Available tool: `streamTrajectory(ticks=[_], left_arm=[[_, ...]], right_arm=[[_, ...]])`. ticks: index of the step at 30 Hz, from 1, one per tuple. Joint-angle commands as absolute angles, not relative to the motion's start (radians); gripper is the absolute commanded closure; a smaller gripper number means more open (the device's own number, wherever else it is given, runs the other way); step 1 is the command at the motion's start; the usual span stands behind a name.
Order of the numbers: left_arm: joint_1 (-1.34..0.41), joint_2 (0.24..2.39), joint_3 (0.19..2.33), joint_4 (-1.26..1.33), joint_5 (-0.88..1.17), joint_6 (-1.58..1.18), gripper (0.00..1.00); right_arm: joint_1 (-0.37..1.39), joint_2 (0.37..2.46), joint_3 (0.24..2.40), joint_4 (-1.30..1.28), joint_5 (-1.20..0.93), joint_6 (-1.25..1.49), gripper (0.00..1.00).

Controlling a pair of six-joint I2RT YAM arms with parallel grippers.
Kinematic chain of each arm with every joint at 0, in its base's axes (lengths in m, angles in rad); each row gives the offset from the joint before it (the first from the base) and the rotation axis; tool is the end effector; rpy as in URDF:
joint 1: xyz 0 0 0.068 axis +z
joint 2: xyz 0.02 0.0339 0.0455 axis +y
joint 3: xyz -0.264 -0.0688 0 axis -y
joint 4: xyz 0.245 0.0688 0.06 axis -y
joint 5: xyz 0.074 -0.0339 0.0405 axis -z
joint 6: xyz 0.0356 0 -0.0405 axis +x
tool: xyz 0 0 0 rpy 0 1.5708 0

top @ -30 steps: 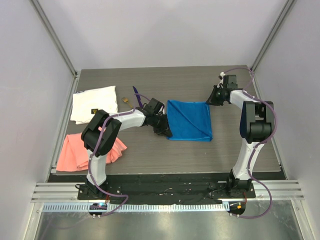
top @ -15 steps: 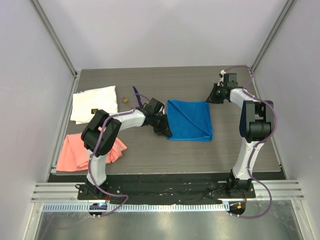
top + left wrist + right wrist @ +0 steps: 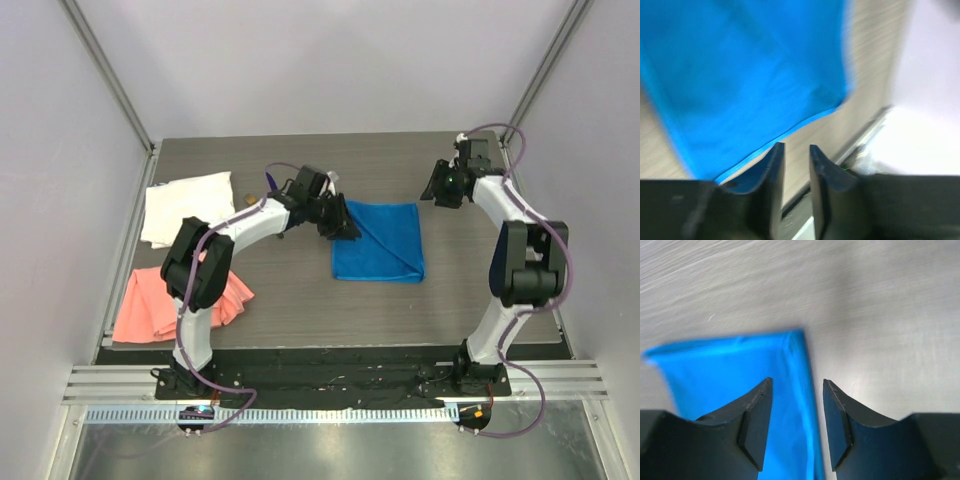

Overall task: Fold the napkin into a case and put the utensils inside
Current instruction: Fold the top corner of the square-folded napkin at the center of the board, then smooth out the upper triangle-folded napkin at the center of the board.

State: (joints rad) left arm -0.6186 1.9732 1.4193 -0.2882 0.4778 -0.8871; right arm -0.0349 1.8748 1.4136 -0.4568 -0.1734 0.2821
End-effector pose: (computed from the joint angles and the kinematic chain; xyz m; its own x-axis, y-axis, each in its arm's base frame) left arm 0.3438 -0.2648 0.1998 -0.9765 -0.1499 -0.1547 0.0117 0.6802 -0.7329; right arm 0.4113 -0.0082 0.2235 -0.7821 0.3017 -0.5452 0.1534 0.9413 0.3007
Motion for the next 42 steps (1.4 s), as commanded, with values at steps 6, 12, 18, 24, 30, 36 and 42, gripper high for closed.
streamTrajectory(ticks=[6, 12, 18, 24, 30, 36, 42], left_arm=[[-0.512, 2.235, 1.713, 0.027, 0.626, -1.072, 0.84], [-0.489, 2.302, 1.727, 0.143, 0.643, -1.108, 0.87], [-0.488, 2.373, 1.784, 0.17, 0.655, -1.109, 0.88], [-0.479, 2.421, 1.792, 0.155, 0.653, -1.098, 0.88], [-0.456, 2.479, 1.81, 0.132, 0.655, -1.077, 0.89], [-0.44, 2.505, 1.822, 0.088, 0.649, -1.04, 0.88], [-0.433, 2.519, 1.839, 0.04, 0.627, -0.997, 0.7]], right_arm=[[-0.038, 1.563, 0.984, -0.151, -0.57, 0.486, 0.69], [-0.038, 1.572, 0.838, 0.093, -0.739, 0.607, 0.89], [-0.046, 1.643, 0.77, 0.201, -0.791, 0.644, 0.96], [-0.067, 1.701, 0.741, 0.238, -0.799, 0.637, 0.98], [-0.109, 1.744, 0.68, 0.287, -0.815, 0.62, 0.94], [-0.133, 1.747, 0.56, 0.345, -0.801, 0.635, 0.48], [-0.224, 1.649, 0.43, 0.451, -0.831, 0.676, 0.18]])
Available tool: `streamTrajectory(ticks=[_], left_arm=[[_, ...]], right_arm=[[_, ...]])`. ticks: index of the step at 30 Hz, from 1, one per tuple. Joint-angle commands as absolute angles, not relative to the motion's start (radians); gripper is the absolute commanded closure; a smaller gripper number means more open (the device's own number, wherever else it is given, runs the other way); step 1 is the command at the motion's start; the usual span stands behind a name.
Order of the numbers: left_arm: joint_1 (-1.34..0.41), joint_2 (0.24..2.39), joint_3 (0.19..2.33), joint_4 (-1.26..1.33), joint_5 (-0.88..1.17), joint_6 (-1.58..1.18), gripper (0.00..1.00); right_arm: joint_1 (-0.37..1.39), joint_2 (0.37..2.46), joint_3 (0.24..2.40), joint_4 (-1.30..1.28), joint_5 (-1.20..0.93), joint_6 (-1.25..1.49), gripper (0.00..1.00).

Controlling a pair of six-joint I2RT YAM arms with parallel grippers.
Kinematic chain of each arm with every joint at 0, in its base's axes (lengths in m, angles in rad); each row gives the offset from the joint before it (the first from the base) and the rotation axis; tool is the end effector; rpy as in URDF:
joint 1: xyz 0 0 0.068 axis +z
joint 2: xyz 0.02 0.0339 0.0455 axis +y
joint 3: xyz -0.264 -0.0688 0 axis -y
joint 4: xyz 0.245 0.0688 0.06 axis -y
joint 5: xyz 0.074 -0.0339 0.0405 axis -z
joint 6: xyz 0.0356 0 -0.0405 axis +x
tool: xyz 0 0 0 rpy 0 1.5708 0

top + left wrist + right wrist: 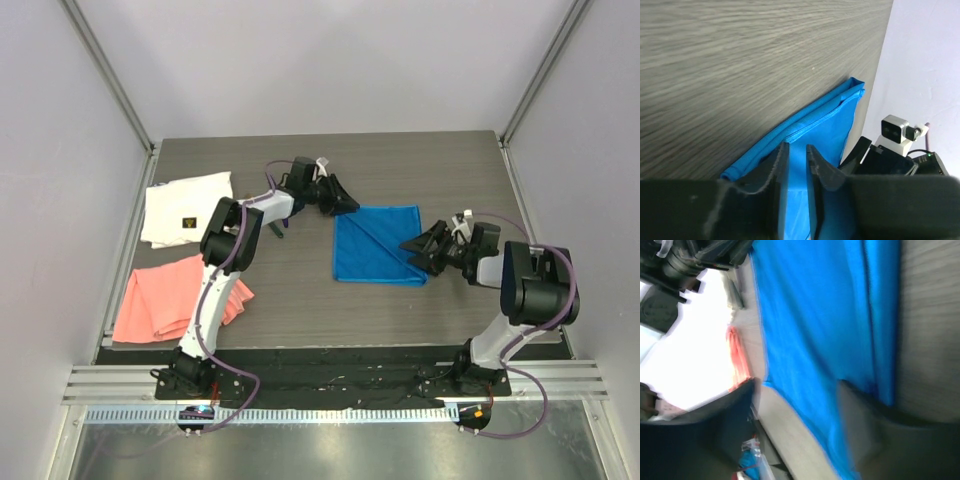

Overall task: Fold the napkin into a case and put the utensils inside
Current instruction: Smooth out the upper triangle-folded napkin at the center of the board.

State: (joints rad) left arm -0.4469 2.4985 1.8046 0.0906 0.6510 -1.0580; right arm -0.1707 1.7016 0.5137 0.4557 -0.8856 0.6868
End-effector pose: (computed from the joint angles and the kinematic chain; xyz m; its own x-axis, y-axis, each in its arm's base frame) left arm 0.4797 -0.2538 0.1032 -0.9427 -0.3169 -0.1044 -0.0564 0.4598 -0.8862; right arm 0.2741 -0.0193 0.1059 -0.8011 0.5453 -0.2469 0.0620 0.4859 0.8718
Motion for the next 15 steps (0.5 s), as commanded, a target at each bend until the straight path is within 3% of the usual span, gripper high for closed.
streamTrajectory(ticks=[1, 3, 5, 8, 15], left_arm=[[-0.433, 2.522, 1.844, 0.037, 0.63, -0.993, 0.65], [-0.433, 2.52, 1.87, 0.003, 0.618, -0.959, 0.54], [-0.437, 2.5, 1.911, -0.063, 0.615, -0.899, 0.46], [-0.446, 2.45, 1.962, -0.129, 0.609, -0.844, 0.12], [-0.479, 2.324, 1.885, 0.03, 0.672, -0.969, 0.13]], right_arm=[[-0.242, 1.625, 0.425, 0.416, -0.827, 0.672, 0.13], [-0.248, 1.539, 0.425, 0.388, -0.825, 0.667, 0.11], [-0.249, 1.447, 0.448, 0.27, -0.81, 0.612, 0.01], [-0.25, 1.334, 0.503, 0.132, -0.777, 0.53, 0.0], [-0.249, 1.327, 0.522, 0.256, -0.859, 0.606, 0.0]])
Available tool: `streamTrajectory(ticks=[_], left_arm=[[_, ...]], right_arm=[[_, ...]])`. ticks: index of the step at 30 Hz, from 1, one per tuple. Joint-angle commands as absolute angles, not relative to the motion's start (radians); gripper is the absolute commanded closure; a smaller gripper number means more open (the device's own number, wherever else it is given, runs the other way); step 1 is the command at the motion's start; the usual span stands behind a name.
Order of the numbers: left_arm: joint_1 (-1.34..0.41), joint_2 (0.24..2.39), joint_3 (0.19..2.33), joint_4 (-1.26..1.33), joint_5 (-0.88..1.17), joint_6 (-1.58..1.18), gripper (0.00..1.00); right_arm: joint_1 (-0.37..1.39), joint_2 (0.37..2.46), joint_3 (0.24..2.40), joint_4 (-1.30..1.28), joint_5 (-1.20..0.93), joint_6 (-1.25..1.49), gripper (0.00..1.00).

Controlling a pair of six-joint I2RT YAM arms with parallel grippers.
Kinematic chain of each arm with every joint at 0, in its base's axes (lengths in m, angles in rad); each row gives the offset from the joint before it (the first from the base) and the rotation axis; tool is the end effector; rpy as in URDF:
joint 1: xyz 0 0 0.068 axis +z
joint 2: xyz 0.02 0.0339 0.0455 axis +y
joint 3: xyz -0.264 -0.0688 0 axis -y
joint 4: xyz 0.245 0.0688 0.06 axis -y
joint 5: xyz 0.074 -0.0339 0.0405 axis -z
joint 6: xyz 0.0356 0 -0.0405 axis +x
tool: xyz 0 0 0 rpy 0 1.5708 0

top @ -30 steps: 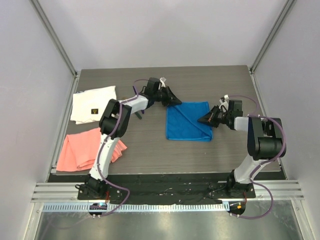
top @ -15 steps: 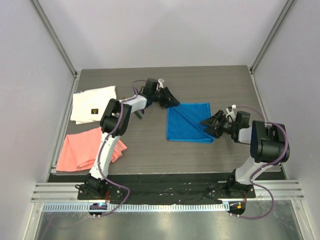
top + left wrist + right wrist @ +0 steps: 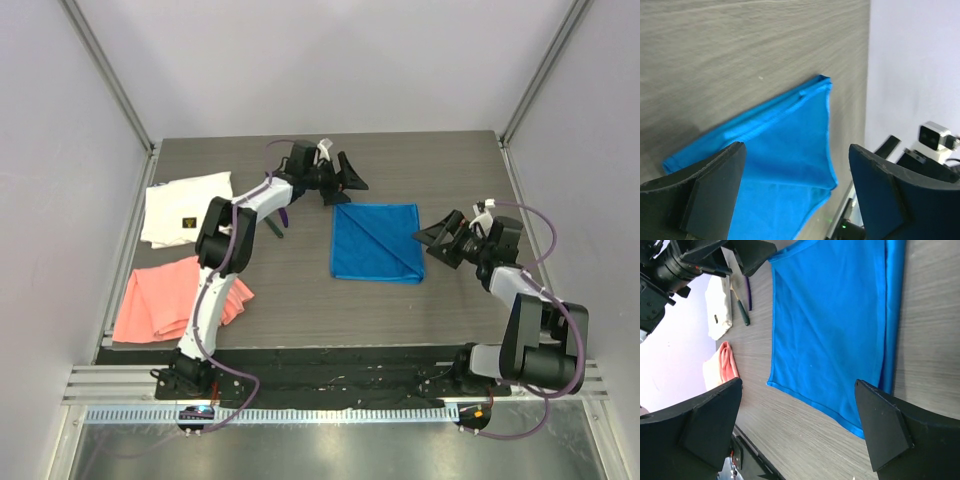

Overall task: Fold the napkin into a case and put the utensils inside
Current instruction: Smooth out the upper triangle-folded napkin at the center of the board.

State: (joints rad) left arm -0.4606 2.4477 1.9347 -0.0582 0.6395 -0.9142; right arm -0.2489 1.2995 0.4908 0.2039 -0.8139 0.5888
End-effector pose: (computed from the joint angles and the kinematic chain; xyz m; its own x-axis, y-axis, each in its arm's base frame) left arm 0.4852 -0.2645 0.1589 -0.9343 -0.2459 -0.2580 0.1086 0.4929 -0.8633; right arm 0.2417 -0.0347 0.1761 -0.6862 0.5679 -0.4545 -0.0353 0.5982 0.8006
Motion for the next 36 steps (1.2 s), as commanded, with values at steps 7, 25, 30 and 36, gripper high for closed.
streamTrajectory(ticks=[7, 25, 30, 36], left_arm=[[-0.521, 2.355, 1.752, 0.323, 0.725, -1.193, 0.33], [-0.503, 2.462, 1.66, 0.338, 0.703, -1.158, 0.39], [-0.488, 2.476, 1.686, 0.27, 0.69, -1.109, 0.39], [-0.492, 2.464, 1.758, 0.169, 0.684, -1.04, 0.37]], right_arm=[[-0.212, 1.43, 0.509, 0.422, -0.913, 0.667, 0.0], [-0.135, 1.629, 0.318, 0.853, -0.943, 0.864, 0.09], [-0.185, 1.524, 0.25, 0.746, -0.93, 0.859, 0.1], [-0.236, 1.221, 0.362, 0.128, -0.704, 0.542, 0.08]])
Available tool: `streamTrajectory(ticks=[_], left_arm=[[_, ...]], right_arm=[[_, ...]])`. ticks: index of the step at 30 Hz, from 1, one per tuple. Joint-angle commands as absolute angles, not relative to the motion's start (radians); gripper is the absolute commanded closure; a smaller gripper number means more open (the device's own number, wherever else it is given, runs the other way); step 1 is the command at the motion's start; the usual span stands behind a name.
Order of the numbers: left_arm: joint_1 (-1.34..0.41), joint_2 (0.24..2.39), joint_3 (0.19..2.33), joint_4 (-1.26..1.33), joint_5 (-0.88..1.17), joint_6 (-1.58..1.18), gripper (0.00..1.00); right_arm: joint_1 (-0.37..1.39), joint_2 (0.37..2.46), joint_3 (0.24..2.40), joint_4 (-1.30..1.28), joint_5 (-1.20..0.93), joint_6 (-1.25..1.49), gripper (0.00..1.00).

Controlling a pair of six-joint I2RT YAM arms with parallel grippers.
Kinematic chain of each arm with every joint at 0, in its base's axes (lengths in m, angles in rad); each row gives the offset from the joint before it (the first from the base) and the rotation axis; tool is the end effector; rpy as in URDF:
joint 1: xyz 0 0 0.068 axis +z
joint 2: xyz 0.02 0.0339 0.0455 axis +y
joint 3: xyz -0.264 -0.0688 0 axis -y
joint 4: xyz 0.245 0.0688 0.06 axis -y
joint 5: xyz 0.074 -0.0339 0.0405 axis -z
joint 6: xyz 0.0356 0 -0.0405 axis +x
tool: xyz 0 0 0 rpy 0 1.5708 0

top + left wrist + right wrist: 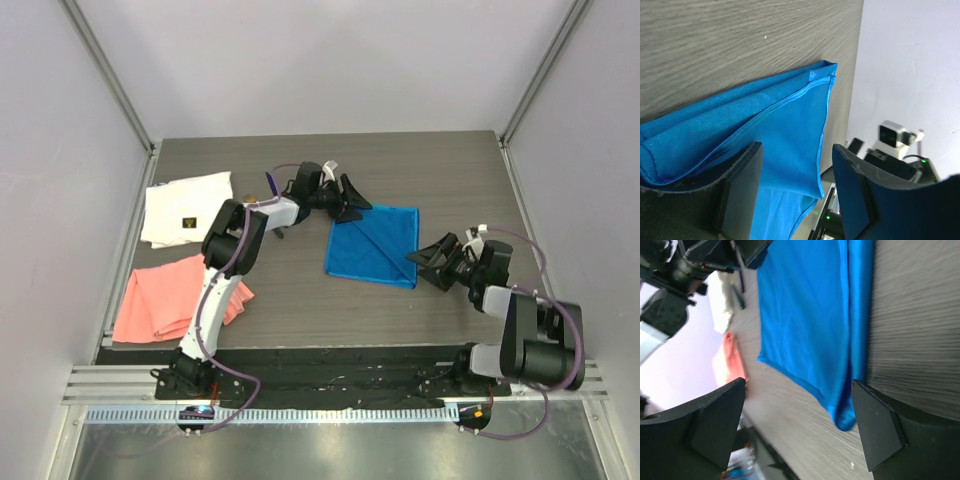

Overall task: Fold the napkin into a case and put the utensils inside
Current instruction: Smooth out the upper triangle-folded napkin at the center of the board, then rotate the upper triangle-folded napkin at the center of the board.

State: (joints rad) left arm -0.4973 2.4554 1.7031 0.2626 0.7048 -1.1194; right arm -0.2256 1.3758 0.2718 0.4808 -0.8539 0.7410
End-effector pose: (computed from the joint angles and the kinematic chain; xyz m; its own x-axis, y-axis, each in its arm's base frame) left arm 0.4578 -0.2747 0.1096 -0.9595 -0.2591 -0.1107 0.0057 0.3750 -0.9270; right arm 0.2124 -0.0212 0.1239 -0.7232 0.6210 -0.3021 0.0522 0.4854 0.8727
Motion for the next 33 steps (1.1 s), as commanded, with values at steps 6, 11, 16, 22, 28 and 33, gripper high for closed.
streamTrajectory(ticks=[6, 11, 16, 22, 28, 33], left_arm=[[-0.505, 2.363, 1.806, 0.086, 0.693, -1.04, 0.24], [-0.503, 2.185, 1.74, -0.038, 0.652, -0.953, 0.2], [-0.505, 2.027, 1.513, -0.133, 0.554, -0.856, 0.3], [-0.528, 2.002, 1.371, -0.161, 0.515, -0.767, 0.58], [-0.598, 2.049, 1.396, -0.299, 0.336, -0.644, 0.76], [-0.629, 2.049, 1.384, -0.35, 0.206, -0.617, 0.79]], right_arm=[[-0.183, 1.144, 0.514, -0.058, -0.674, 0.505, 0.03], [0.0, 1.166, 0.652, -0.144, -0.568, 0.466, 0.0], [0.126, 1.184, 0.719, -0.138, -0.519, 0.521, 0.04], [0.224, 1.281, 0.67, -0.043, -0.485, 0.629, 0.14], [0.23, 1.281, 0.588, 0.024, -0.465, 0.696, 0.46], [0.245, 1.342, 0.529, 0.107, -0.476, 0.7, 0.92]])
